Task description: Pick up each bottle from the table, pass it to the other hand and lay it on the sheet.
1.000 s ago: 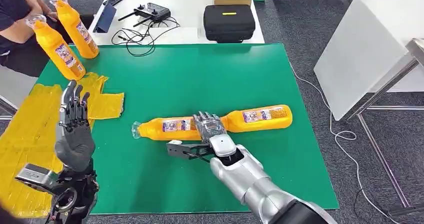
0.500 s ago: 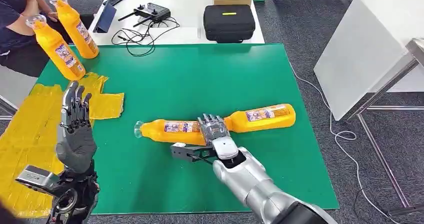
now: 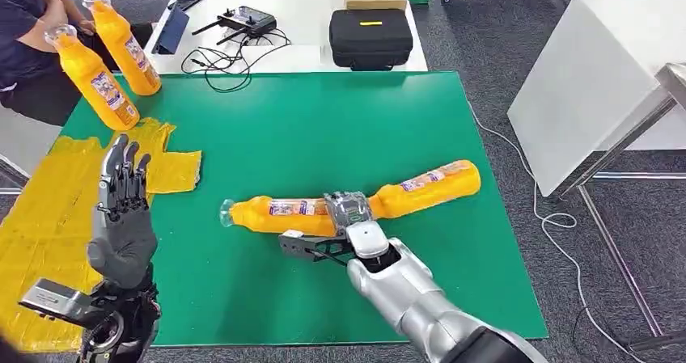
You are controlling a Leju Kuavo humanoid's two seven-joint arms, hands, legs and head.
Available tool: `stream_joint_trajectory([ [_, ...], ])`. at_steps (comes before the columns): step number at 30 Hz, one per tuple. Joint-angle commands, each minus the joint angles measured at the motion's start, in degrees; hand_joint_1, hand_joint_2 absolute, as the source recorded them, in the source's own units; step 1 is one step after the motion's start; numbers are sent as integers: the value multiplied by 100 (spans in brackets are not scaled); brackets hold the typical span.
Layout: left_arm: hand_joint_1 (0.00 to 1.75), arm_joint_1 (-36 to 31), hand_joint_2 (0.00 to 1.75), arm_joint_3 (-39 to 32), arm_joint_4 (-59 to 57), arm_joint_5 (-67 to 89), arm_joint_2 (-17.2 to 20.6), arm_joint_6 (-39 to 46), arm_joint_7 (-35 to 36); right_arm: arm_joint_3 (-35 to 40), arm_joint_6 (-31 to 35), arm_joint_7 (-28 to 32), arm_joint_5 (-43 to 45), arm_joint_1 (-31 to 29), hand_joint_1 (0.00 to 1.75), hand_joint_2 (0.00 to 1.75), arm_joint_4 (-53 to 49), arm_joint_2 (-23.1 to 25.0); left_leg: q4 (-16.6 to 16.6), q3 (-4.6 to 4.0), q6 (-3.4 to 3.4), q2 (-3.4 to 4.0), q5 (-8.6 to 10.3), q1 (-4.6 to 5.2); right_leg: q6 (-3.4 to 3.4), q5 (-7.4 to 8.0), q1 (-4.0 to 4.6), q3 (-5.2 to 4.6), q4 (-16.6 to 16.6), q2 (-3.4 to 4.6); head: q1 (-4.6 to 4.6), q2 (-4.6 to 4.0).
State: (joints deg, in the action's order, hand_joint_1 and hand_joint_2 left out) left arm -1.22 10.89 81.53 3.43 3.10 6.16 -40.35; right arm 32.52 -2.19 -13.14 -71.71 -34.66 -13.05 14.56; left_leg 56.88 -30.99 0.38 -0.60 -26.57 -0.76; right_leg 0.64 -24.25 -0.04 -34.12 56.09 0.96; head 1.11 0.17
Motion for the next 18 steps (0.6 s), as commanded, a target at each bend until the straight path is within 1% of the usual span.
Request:
stream_joint_trajectory([
  [1, 0, -260, 0, 139, -289, -17, -78, 30, 35, -206, -23, 9, 25, 35, 175, 175, 191, -195, -12, 22, 5, -18, -2, -1, 6, -7, 3, 30, -14, -31, -2, 0],
  [2, 0, -274, 0, 147, -298, -38, -61, 31, 35, -221, -27, 5, 27, 44, 175, 175, 192, -198, -8, 14, 3, -17, 0, 0, 3, -5, 1, 20, -9, -25, -2, 0],
  [4, 0, -310, 0, 152, -336, -43, -57, 33, 35, -239, -30, 2, 36, 46, 175, 175, 195, -208, -12, 26, 4, -20, -1, -1, 6, -8, 3, 34, -14, -34, -2, 0],
  [6, 0, -327, 0, 151, -365, -51, -58, 35, 35, -283, 28, 0, 68, 48, 175, 175, 169, -219, -7, 14, 3, -16, 1, 2, 4, -4, -1, 19, -7, -24, -2, 0],
  [9, 0, -391, 0, 126, -562, -45, -70, 76, 35, -513, 322, 94, 262, 18, 175, 175, 129, -222, -12, 24, 4, -21, 1, 0, 5, -5, 3, 32, -14, -34, -2, 0],
  [10, 0, -416, 0, 106, -663, -61, -74, 62, 35, -584, 418, 143, 319, -11, 175, 175, 116, -219, -9, 15, 3, -16, 3, 3, 4, -3, -1, 20, -8, -24, -2, 0],
  [11, 0, -424, 0, 89, -694, -57, -74, 78, 35, -593, 474, 170, 318, -44, 175, 175, 108, -216, -11, 22, 4, -17, 2, 2, 5, -3, 0, 28, -12, -28, -2, 0],
  [12, 0, -571, 0, -32, -898, -159, 15, -30, 35, -364, 633, 164, 573, -89, 175, 175, 83, -226, -7, 11, 3, -13, 3, 3, 4, -2, -2, 15, -6, -19, -2, 0],
  [13, 0, -503, 0, 163, -1044, -155, 6, 235, 35, -468, 662, 211, 600, -115, 175, 175, 92, -216, -10, 19, 4, -12, 1, 2, 5, -3, 0, 25, -11, -23, -2, 0],
  [14, 0, -541, 0, 112, -1225, -107, -28, 217, 35, -499, 695, 225, 602, -143, 175, 175, 81, -210, -9, 16, 2, -9, 2, 4, 4, -2, -2, 20, -7, -18, -2, 0],
  [15, 0, -586, 0, -31, -1507, -94, -94, 30, 35, -580, 831, 288, 654, -182, 175, 175, 79, -194, -11, 20, 3, -8, 1, 4, 4, -3, -2, 23, -8, -20, -2, 0],
  [16, 0, -760, 0, -425, -2266, -318, -234, -435, 35, -800, 1188, 530, 784, -263, 175, 175, 23, -175, -8, 13, 2, -7, 1, 5, 3, -3, -4, 16, -4, -14, -4, -2],
  [17, 0, -970, 0, -650, -2958, -634, -322, -799, 35, -907, 1400, 702, 863, -286, 175, 175, -61, -168, -15, 23, 2, -3, 3, 8, 3, -1, -6, 23, -8, -13, -2, 0],
  [18, 0, -1035, 0, -754, -3104, -734, -317, -1019, 35, -971, 1422, 749, 906, -351, 175, 175, -76, -158, -13, 15, 2, 1, 5, 8, 2, 1, -7, 13, -5, -6, 0, 0],
])
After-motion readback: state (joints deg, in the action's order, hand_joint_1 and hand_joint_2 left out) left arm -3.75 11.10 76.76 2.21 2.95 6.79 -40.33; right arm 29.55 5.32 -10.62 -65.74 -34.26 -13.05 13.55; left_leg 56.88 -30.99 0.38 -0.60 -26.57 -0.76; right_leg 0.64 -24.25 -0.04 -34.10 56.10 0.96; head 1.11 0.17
